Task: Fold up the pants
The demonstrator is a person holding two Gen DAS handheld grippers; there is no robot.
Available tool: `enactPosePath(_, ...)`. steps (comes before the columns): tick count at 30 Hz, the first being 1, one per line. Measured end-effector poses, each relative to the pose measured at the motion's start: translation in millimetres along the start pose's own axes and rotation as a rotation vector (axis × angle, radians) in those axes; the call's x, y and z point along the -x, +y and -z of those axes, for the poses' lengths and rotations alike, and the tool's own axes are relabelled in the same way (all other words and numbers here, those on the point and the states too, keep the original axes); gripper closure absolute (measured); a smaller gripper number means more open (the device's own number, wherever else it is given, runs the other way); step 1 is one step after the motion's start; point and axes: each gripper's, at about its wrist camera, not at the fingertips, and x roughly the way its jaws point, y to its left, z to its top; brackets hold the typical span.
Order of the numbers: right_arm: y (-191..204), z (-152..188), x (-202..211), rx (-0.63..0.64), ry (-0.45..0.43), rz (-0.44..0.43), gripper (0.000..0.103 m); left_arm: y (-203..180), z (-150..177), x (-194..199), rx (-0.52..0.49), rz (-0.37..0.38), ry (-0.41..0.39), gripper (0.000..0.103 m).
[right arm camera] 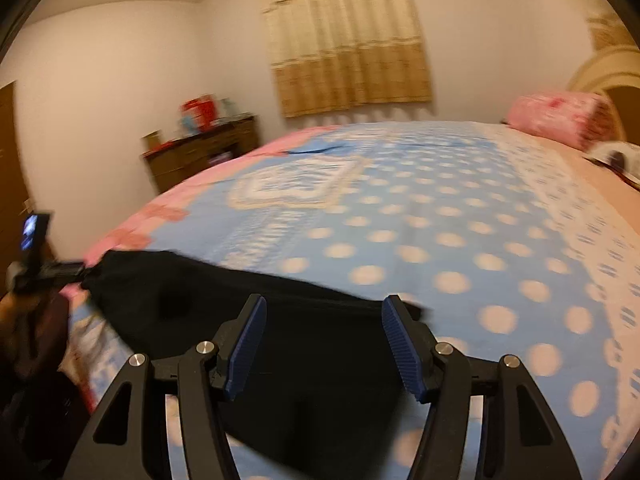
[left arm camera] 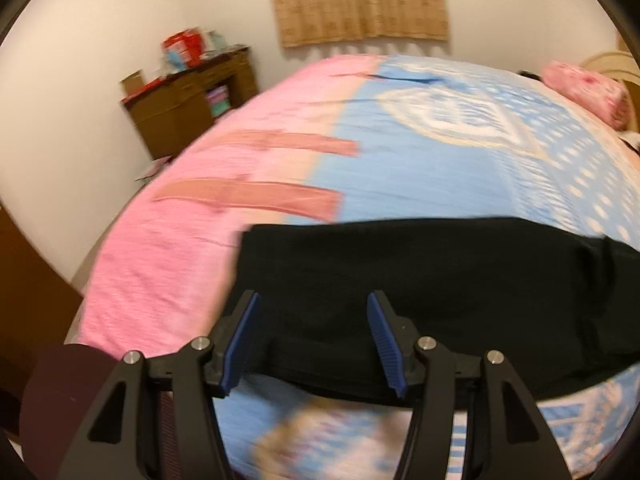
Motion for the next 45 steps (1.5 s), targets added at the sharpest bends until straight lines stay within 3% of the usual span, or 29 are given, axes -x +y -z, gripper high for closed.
enactPosePath(4,38,2,-14,0.087,0.040,-0.066,0.041,38,-7,-29,0.072,0.044,0.049,0.045)
enactPosePath(9,70,3,-30,0.151,0.081,-0.133,0.041,52,-7,-63,0.156,0.156,0.124,0.045)
enactPosePath(22,125,0,-79,0.257,0.161,-0.186,0.041,61,-9,-81,0.187,0.217,0.129,0.042)
enactPosePath(27,133,1,-87,0.268,0.174,-0.194,0.041,61,-10,-87,0.158,0.208,0.127,0.041)
enactPosePath(32,137,3,-91,0.275,0.181,-0.197,0.041,66,-13,-97,0.188,0.269,0.142,0.040)
enactPosePath(36,136,4,-96,0.274,0.188,-0.187,0.041,63,-12,-92,0.197,0.314,0.151,0.054)
enactPosePath(44,130,8,-110,0.256,0.214,-0.182,0.041,53,-12,-96,0.162,0.301,0.152,0.054)
enactPosePath(45,130,9,-113,0.254,0.222,-0.182,0.041,54,-12,-96,0.163,0.303,0.151,0.057)
